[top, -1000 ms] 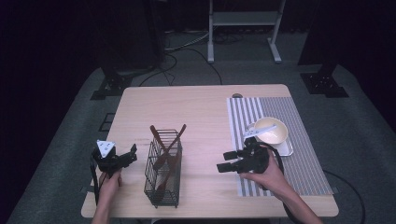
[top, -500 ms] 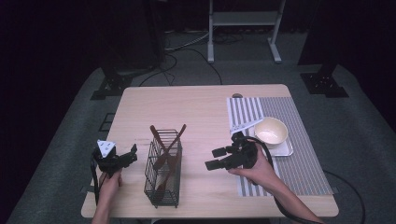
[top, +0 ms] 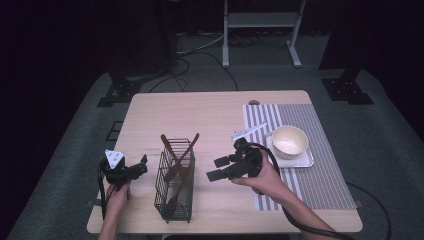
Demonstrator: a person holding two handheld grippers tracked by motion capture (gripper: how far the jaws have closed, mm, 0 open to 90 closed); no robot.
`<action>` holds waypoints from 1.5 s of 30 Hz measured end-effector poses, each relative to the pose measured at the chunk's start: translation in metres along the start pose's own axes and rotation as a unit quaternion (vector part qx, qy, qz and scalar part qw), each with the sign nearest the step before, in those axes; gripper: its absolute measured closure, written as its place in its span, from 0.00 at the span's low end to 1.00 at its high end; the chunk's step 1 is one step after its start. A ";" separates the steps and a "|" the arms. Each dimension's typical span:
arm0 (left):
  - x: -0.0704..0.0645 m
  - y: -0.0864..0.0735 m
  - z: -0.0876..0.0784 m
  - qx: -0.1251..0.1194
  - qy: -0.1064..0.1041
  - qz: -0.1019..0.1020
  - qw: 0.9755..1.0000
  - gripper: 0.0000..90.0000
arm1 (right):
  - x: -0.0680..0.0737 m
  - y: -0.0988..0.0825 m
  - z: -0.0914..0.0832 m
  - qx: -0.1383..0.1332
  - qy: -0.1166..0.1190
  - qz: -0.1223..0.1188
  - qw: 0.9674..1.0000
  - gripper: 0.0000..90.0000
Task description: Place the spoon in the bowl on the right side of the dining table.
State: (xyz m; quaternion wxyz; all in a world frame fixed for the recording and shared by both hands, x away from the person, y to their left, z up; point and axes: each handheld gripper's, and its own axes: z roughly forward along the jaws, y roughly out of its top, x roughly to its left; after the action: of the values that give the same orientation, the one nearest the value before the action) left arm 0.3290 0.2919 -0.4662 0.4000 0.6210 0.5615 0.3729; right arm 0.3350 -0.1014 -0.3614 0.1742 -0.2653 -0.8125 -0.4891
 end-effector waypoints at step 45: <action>0.003 0.000 0.000 0.001 0.000 -0.012 1.000 0.00 | 0.009 0.033 0.051 0.044 -0.026 0.011 0.999 0.69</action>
State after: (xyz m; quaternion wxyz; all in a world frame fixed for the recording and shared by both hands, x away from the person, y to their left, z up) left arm 0.3289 0.2945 -0.4657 0.4039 0.6145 0.5693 0.3677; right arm 0.3467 -0.0415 -0.3567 0.1703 -0.2785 -0.8347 -0.4436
